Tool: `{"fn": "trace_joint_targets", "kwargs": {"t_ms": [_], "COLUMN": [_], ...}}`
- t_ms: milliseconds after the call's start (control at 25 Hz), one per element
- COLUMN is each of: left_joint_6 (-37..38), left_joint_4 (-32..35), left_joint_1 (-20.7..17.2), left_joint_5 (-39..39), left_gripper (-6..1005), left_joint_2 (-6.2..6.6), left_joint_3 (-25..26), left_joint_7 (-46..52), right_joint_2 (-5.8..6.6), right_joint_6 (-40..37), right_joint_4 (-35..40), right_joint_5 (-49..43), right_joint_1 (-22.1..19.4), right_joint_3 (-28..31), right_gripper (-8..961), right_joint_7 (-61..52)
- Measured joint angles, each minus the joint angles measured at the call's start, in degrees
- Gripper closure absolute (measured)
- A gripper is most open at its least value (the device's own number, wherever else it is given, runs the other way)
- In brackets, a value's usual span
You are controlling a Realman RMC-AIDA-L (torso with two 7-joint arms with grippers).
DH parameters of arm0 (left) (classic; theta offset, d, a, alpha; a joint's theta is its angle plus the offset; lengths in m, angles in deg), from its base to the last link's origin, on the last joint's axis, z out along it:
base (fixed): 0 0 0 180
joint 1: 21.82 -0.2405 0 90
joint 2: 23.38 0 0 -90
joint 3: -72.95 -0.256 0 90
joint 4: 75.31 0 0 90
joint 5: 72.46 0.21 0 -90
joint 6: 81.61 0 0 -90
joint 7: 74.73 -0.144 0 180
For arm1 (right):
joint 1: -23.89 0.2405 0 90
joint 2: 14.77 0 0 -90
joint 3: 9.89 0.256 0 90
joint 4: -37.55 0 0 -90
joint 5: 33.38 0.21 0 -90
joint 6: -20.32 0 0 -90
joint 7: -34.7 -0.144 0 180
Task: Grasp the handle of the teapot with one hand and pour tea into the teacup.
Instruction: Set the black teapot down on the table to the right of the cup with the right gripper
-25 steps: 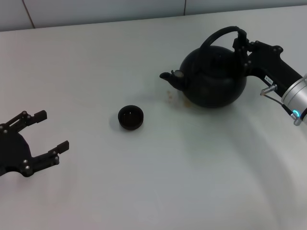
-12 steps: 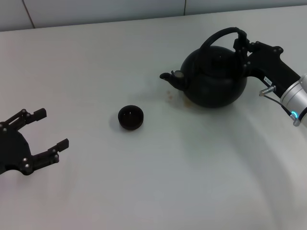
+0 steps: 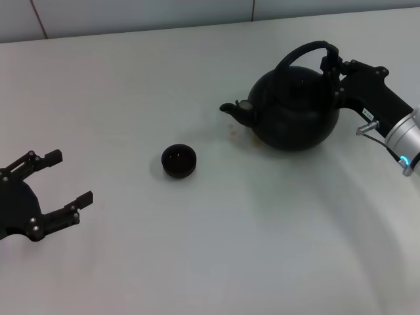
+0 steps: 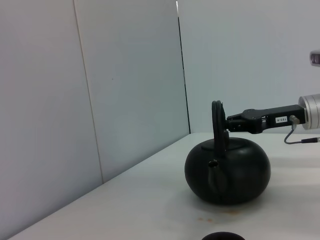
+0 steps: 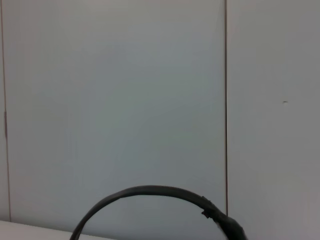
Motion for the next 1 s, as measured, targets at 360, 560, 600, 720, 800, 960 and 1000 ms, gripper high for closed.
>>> {"fn": "trace_joint_targets", "kwargs": {"t_ms": [360,560,600,720,800,960,1000], "left_joint_6": [0.7,1.0,1.0,1.1,1.2,1.2,1.2], "left_joint_4": [0.0,0.0,0.0,0.0,0.0,0.0,0.0], "left_joint_1": [-0.2,-0.4,-0.4,-0.4,-0.4,-0.4,-0.4], "left_joint_5": [-0.5,-0.6,-0.6,-0.7,-0.8,-0.8,-0.8], "left_gripper": [139,139,139,139,139,139,139], "left_joint_2": [0.07,0.18,0.18,0.18,0.17,0.13,0.13], "left_joint_3": [0.0,0.0,0.0,0.0,0.0,0.0,0.0], "left_joint_7": [0.1,0.2,0.2,0.1,0.0,-0.1,-0.1], "right_joint_2": [0.19,0.18,0.18,0.18,0.2,0.23,0.23], "right_joint_6": [-0.7,-0.8,-0.9,-2.2,-3.5,-4.0,-4.0], "right_joint_4": [0.0,0.1,0.1,0.2,0.4,0.5,0.5], "right_joint_5": [0.0,0.0,0.0,0.0,0.0,0.0,0.0], "right_joint_1": [-0.5,-0.8,-0.9,-1.3,-1.7,-1.9,-1.9], "right_joint_3": [0.3,0.9,1.0,1.1,1.0,0.9,0.9], "right_gripper": [841,752,708,500,362,292,275], "right_joint_7": [-0.4,-0.2,-0.2,-0.1,-0.1,-0.1,-0.1]}}
